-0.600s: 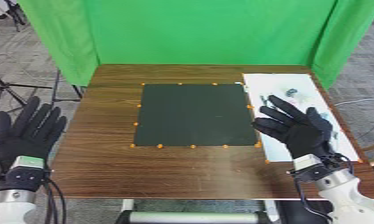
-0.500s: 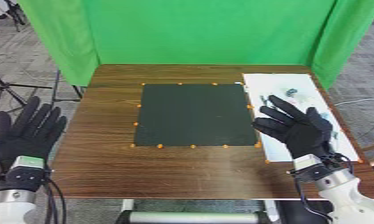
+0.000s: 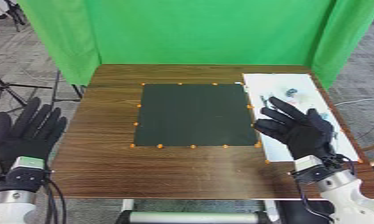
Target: Arrange flowers
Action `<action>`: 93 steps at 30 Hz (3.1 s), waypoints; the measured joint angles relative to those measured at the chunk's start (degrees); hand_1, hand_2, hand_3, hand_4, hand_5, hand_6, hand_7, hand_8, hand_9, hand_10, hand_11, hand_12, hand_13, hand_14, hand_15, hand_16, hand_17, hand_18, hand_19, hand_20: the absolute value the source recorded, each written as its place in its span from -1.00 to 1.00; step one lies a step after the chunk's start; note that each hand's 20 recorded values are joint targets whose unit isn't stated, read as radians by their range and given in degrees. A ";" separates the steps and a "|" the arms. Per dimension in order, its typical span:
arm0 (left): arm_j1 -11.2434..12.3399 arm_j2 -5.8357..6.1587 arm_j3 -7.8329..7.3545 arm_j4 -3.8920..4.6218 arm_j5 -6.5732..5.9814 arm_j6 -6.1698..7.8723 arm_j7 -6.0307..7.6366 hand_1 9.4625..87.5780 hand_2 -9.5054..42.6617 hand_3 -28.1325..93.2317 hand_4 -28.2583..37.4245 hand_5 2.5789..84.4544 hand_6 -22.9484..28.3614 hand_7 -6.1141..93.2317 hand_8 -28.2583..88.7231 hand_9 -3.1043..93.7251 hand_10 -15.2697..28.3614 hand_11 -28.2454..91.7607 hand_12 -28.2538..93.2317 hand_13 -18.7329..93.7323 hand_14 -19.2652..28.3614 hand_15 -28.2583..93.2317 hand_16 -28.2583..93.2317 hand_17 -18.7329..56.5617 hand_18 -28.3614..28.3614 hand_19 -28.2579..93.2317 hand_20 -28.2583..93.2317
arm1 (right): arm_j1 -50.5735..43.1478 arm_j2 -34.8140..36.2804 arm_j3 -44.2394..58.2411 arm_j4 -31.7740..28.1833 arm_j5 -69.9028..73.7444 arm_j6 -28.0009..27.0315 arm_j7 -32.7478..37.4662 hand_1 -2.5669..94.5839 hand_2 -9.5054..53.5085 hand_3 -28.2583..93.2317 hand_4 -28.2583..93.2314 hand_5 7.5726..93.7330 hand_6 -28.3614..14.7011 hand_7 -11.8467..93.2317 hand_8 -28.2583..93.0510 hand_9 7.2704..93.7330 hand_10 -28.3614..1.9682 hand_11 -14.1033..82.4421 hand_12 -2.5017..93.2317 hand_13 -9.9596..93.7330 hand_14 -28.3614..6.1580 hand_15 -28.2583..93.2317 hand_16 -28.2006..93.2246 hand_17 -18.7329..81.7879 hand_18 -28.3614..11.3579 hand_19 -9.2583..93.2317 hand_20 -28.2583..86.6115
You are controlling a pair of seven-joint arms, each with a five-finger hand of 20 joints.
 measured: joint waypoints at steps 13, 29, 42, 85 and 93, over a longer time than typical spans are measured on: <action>1.03 -0.16 -0.59 -0.36 -0.04 0.05 0.24 -0.48 -0.59 0.62 -1.00 -0.22 0.09 -0.59 -0.68 -0.32 0.29 -0.29 -0.41 -0.32 0.29 -0.12 -0.71 -0.50 0.27 -0.11 -0.44 | -1.25 3.92 -4.23 -4.45 -18.91 17.74 -7.23 -0.58 -1.00 0.74 -1.00 -0.02 0.18 -0.16 -0.78 0.12 -0.15 -0.28 -0.49 0.11 -0.13 0.16 -0.18 -0.25 -0.56 0.13 0.01; 1.15 0.13 -0.70 -0.35 -0.34 0.13 1.08 -0.49 -0.57 0.62 -1.00 -0.19 0.12 -0.56 -0.68 -0.31 0.33 -0.25 -0.37 -0.29 0.37 -0.05 -0.69 -0.51 0.27 -0.11 -0.43 | -2.99 10.45 -4.04 -8.41 -63.75 18.91 12.40 -0.66 -1.00 0.63 -1.00 -0.08 0.13 0.16 -0.82 -0.01 -0.35 0.31 -0.15 -0.02 -0.52 0.66 0.16 -0.19 -0.71 0.52 0.18; 1.18 0.19 -0.68 -0.35 -0.60 0.60 0.92 -0.49 -0.56 0.62 -1.00 -0.18 0.14 -0.55 -0.68 -0.29 0.35 -0.24 -0.36 -0.27 0.39 -0.02 -0.69 -0.51 0.28 -0.10 -0.43 | 0.48 17.49 -11.41 -9.34 -99.22 4.94 27.99 -0.55 -1.00 0.37 -1.00 -0.29 -0.17 0.12 -0.81 -0.18 -0.72 0.42 0.03 -0.06 -0.83 0.74 0.35 -0.17 -0.92 0.71 0.37; 1.59 -0.03 -0.49 -0.64 -0.81 1.32 0.86 -0.49 -0.55 0.62 -1.00 -0.16 0.15 -0.54 -0.68 -0.27 0.38 -0.22 -0.34 -0.25 0.42 0.01 -0.69 -0.51 0.28 -0.10 -0.43 | 20.77 23.52 -24.23 1.51 -102.39 -14.61 34.24 -0.02 -1.00 0.63 -0.99 0.41 0.17 -0.04 -0.33 0.45 -0.13 0.34 -0.03 0.37 -0.40 0.68 0.26 0.07 -0.89 0.90 0.32; 1.55 -0.03 -0.21 -0.64 -1.42 1.32 0.89 -0.50 -0.55 0.63 -1.00 -0.16 0.16 -0.54 -0.68 -0.27 0.38 -0.22 -0.34 -0.25 0.42 0.02 -0.69 -0.51 0.28 -0.10 -0.43 | 23.03 22.74 -24.68 1.78 -97.82 -16.68 33.79 0.11 -0.90 0.67 -0.95 0.50 0.23 -0.01 -0.24 0.56 0.03 0.16 0.17 0.44 -0.28 0.66 0.23 0.12 -0.86 0.93 0.29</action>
